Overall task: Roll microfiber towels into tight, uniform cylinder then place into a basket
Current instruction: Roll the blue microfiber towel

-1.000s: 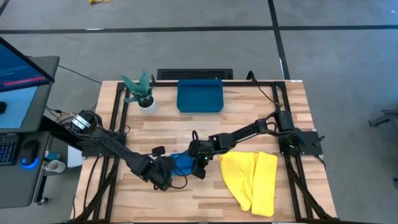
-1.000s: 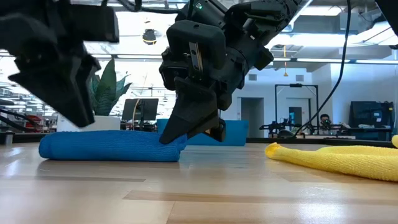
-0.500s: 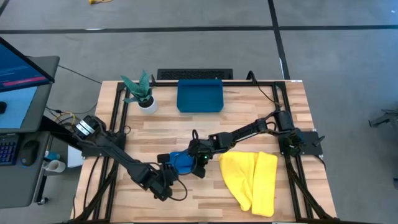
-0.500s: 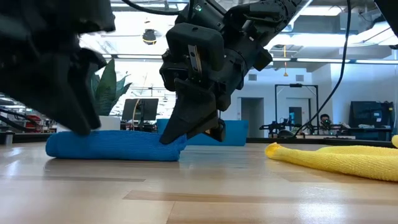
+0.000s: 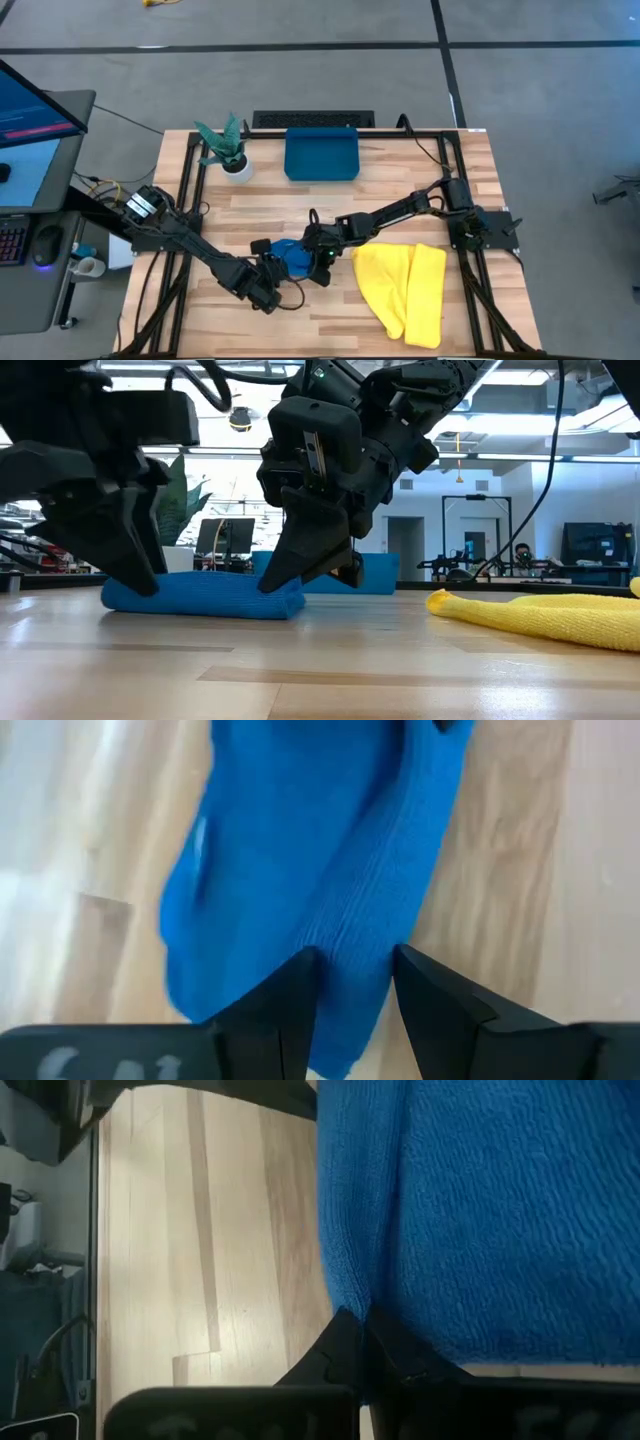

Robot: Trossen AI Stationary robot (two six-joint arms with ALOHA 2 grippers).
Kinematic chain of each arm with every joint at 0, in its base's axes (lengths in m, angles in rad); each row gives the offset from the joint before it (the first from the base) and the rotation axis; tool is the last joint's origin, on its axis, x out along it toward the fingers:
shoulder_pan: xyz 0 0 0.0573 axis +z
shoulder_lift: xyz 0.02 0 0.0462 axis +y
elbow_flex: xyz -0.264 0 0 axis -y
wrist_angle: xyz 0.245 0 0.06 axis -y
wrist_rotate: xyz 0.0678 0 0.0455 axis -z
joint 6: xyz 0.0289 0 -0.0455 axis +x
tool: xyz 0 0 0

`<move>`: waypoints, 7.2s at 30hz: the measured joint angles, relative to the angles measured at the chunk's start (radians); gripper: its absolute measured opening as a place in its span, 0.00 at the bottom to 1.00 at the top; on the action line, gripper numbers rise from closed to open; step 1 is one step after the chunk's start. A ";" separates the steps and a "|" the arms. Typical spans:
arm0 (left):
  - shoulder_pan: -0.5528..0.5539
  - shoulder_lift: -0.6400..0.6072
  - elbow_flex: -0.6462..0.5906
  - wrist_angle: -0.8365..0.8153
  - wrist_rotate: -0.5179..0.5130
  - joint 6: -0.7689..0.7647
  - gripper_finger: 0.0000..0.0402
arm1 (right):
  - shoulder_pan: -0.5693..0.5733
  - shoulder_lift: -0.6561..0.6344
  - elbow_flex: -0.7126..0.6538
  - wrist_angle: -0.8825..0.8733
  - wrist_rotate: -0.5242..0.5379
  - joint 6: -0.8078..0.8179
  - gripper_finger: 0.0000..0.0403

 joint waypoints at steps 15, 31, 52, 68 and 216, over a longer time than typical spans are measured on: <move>0.038 -0.008 -0.072 0.087 0.109 0.013 0.32 | 0.000 0.000 0.000 -0.006 0.001 -0.001 0.06; 0.085 -0.012 -0.057 0.077 0.276 0.047 0.30 | 0.002 0.000 0.000 -0.005 0.002 -0.011 0.09; 0.099 -0.012 -0.057 0.107 0.366 0.005 0.03 | -0.013 0.000 0.000 0.008 -0.169 -0.104 0.19; 0.154 -0.024 -0.059 0.168 0.550 0.008 0.03 | 0.064 -0.236 0.000 -0.324 0.127 -0.272 0.19; 0.135 -0.022 -0.103 0.297 0.257 0.134 0.03 | 0.120 -0.018 -0.050 -0.086 0.214 -0.416 0.07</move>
